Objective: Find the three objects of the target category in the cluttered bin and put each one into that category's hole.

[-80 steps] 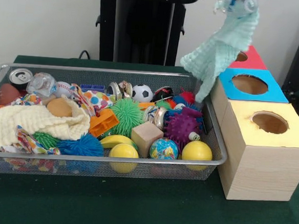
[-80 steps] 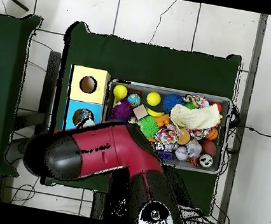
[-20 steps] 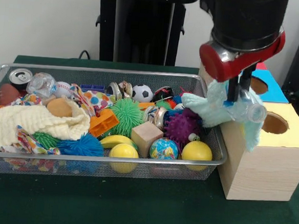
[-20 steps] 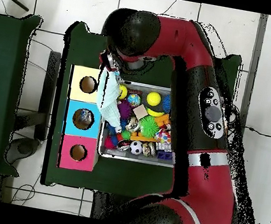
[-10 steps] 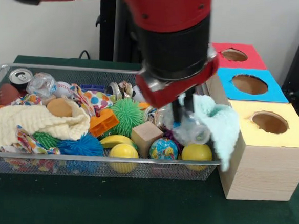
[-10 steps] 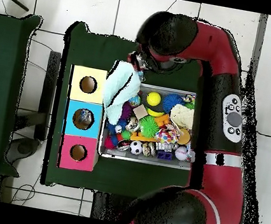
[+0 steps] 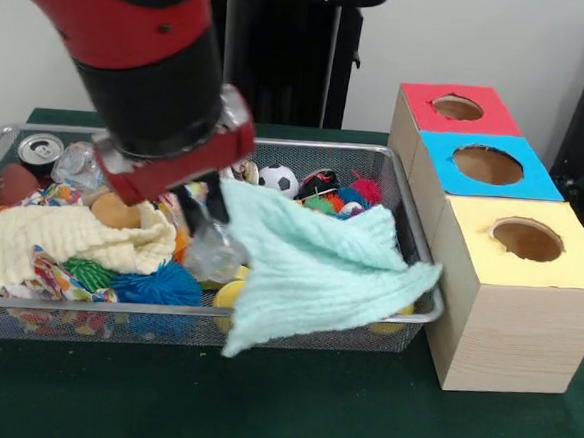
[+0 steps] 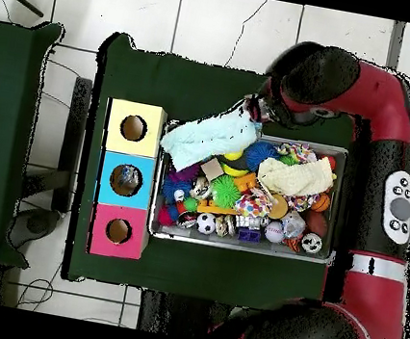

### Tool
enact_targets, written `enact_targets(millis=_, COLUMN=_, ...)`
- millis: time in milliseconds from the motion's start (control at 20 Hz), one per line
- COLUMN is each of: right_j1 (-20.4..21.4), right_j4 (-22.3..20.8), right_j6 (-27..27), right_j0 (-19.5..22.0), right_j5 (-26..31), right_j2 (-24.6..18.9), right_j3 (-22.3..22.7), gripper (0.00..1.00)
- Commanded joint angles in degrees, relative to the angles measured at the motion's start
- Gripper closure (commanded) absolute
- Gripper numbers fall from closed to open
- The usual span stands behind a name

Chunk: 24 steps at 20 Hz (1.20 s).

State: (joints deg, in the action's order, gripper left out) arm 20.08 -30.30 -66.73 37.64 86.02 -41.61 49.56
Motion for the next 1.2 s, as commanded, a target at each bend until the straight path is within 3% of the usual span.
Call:
enact_targets(millis=50, right_j1=14.36, right_j4=1.21, right_j6=-1.82, right_j0=6.19, right_j5=-1.77, right_j2=8.92, right_j3=17.63, gripper=1.00)
enact_targets(millis=350, right_j1=28.13, right_j4=5.22, right_j6=-10.37, right_j0=7.67, right_j5=-3.96, right_j2=14.72, right_j3=32.69, gripper=1.00)
enact_targets(millis=600, right_j1=37.42, right_j4=9.06, right_j6=-14.76, right_j0=6.45, right_j5=-11.28, right_j2=18.67, right_j3=43.29, gripper=1.00)
enact_targets(millis=800, right_j1=43.78, right_j4=13.40, right_j6=-19.09, right_j0=4.44, right_j5=-20.39, right_j2=22.70, right_j3=53.21, gripper=1.00)
enact_targets(millis=950, right_j1=46.25, right_j4=14.80, right_j6=-23.56, right_j0=0.82, right_j5=-24.70, right_j2=26.77, right_j3=58.33, gripper=1.00)
enact_targets(millis=1200, right_j1=46.94, right_j4=16.75, right_j6=-24.11, right_j0=-2.69, right_j5=-28.59, right_j2=30.96, right_j3=61.38, gripper=1.00)
